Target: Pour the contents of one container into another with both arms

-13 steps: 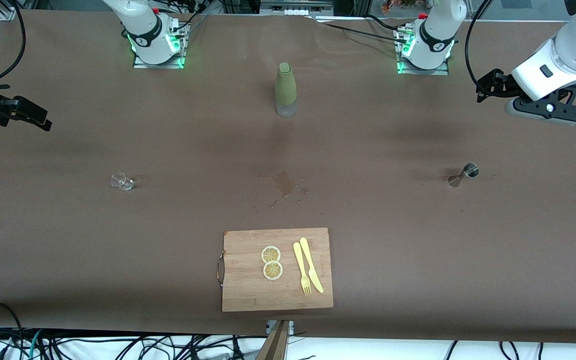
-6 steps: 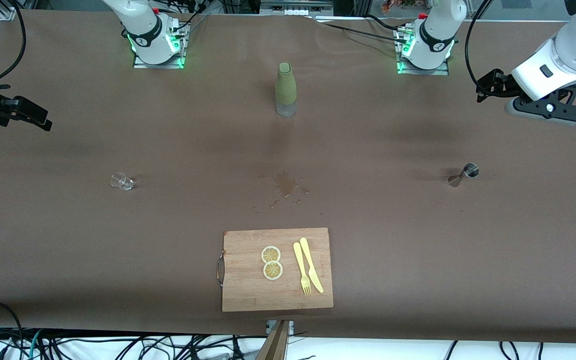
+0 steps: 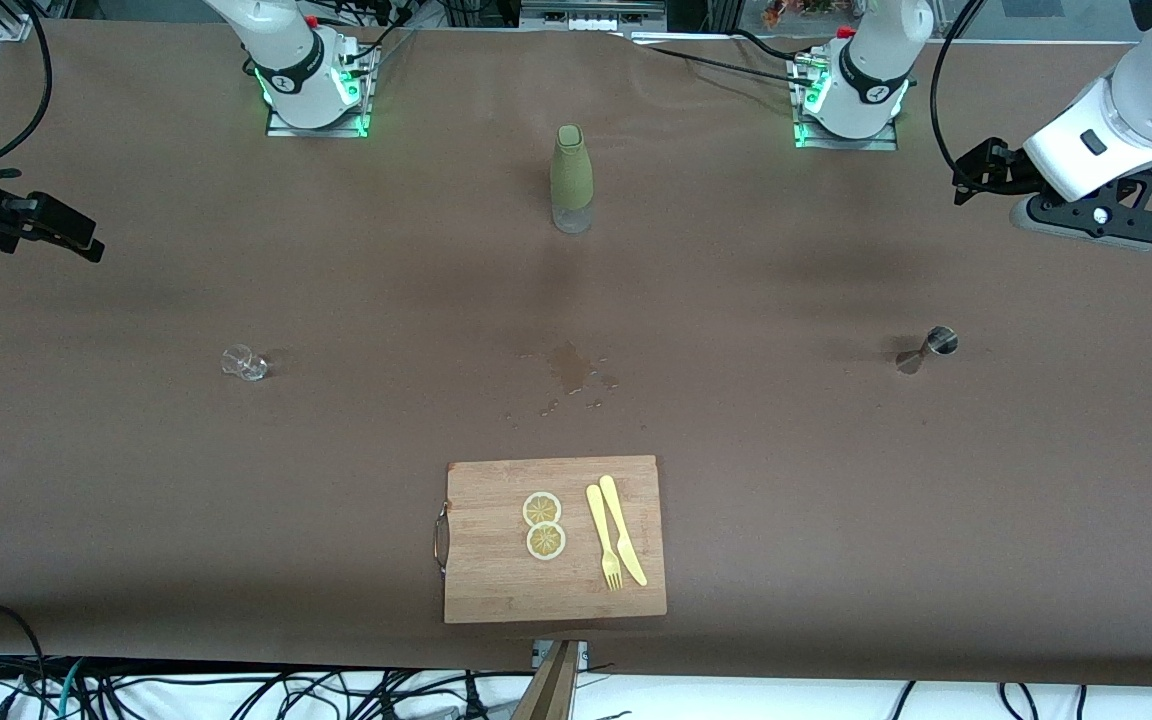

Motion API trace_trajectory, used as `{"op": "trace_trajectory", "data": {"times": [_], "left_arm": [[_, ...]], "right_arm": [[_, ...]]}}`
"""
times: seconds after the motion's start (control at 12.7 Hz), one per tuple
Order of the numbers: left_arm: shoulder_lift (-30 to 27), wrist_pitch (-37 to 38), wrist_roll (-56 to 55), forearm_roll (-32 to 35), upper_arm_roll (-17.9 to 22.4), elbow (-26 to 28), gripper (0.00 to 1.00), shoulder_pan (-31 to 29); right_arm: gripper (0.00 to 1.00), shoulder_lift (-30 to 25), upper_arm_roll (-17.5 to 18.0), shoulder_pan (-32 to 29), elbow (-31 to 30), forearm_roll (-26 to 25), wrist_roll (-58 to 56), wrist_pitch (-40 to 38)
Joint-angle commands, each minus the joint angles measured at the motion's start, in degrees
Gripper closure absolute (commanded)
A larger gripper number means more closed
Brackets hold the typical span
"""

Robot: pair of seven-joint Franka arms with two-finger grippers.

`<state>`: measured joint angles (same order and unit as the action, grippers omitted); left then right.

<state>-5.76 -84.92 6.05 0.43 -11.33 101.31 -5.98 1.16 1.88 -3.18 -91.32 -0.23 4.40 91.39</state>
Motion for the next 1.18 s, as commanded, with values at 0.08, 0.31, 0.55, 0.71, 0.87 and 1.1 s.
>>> {"op": "trace_trajectory", "data": {"times": [0.08,0.31,0.55,0.71,0.87,1.1], "left_arm": [[-0.40,1.77,1.34,-0.96,0.16,-0.94,0.00,-0.44],[-0.48,2.12,3.70,-1.48,1.48,-0.94,0.00,-0.53],[-0.48,2.30,7.30,-2.28,2.63,-0.94,0.00,-3.06],[-0.40,2.21,10.90,-3.94,2.63,-1.03,0.00,-6.92],[-0.31,2.21,13.37,-4.65,2.71,-0.94,0.00,-9.92],[-0.22,2.56,21.95,-6.32,2.71,-0.94,0.00,-14.92]], "right_arm": [[0.00,-0.02,-0.29,0.45,0.44,-0.21,0.43,-0.08],[0.00,0.24,-0.29,0.54,0.44,-0.12,0.09,0.10],[0.00,1.74,-0.21,0.63,0.35,0.14,-0.88,-0.51],[0.00,2.36,-0.12,0.80,0.44,-0.12,-3.94,-0.25],[0.00,3.05,-0.12,0.46,0.35,0.14,-8.94,0.19],[0.00,6.91,-0.56,-0.77,0.96,-0.04,-35.41,-0.33]]}}
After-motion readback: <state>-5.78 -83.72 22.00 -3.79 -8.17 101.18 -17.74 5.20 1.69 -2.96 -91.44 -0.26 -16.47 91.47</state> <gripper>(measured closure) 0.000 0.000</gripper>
